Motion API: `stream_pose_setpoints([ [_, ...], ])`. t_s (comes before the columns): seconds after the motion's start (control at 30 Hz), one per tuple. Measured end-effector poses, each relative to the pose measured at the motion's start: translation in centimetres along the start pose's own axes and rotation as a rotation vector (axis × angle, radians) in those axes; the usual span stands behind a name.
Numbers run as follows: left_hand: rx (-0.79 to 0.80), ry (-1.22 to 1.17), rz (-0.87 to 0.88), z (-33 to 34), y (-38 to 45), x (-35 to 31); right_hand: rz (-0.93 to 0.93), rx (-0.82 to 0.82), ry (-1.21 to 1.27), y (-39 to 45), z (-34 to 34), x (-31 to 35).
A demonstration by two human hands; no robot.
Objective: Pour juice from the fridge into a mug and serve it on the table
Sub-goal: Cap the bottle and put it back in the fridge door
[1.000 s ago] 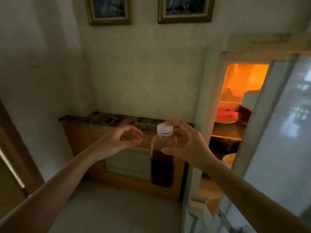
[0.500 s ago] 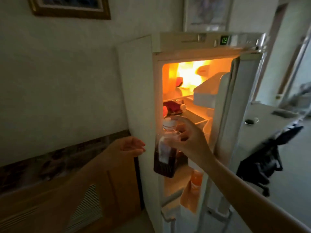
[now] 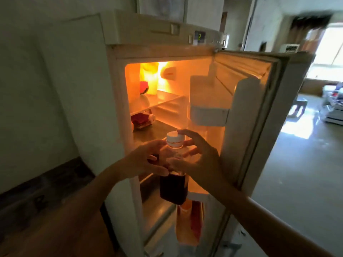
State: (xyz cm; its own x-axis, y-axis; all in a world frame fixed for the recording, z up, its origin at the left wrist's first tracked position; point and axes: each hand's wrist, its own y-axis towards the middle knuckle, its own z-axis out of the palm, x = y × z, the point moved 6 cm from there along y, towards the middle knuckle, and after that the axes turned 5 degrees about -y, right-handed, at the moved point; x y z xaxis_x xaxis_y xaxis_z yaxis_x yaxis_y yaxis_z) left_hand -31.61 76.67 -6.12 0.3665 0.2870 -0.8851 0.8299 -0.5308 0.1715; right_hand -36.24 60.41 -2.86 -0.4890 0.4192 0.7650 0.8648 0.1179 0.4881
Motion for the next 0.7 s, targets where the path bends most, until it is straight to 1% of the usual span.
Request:
stream_pose_setpoints([
  [0.1, 0.111, -0.122, 0.053, 0.5, 3.6, 0.0, 0.051, -0.119, -0.064, 0.8, -1.2, -1.1],
  [0.23, 0.185, -0.177, 0.095, 1.4, 8.3, 0.7, 0.117, -0.279, -0.181, 1.4, -2.4, -2.4],
  [0.37, 0.278, -0.242, 0.205, 3.5, 11.8, -0.2, 0.226, -0.436, -0.306, 1.1, -4.3, -4.1],
  [0.43, 0.355, -0.26, 0.254, 4.8, 13.2, -0.9, 0.272, -0.502, -0.335, 0.8, -5.4, -4.4],
  [0.5, 0.43, -0.264, 0.268, 6.3, 14.5, -1.0, 0.287, -0.534, -0.368, 0.4, -6.1, -4.4],
  [0.6, 0.474, -0.248, 0.259, 8.3, 16.0, -0.2, 0.305, -0.553, -0.466, -0.1, -6.6, -4.9],
  [0.7, 0.527, -0.186, 0.289, 10.1, 16.5, 0.3, 0.345, -0.545, -0.483, -0.9, -7.0, -5.6],
])
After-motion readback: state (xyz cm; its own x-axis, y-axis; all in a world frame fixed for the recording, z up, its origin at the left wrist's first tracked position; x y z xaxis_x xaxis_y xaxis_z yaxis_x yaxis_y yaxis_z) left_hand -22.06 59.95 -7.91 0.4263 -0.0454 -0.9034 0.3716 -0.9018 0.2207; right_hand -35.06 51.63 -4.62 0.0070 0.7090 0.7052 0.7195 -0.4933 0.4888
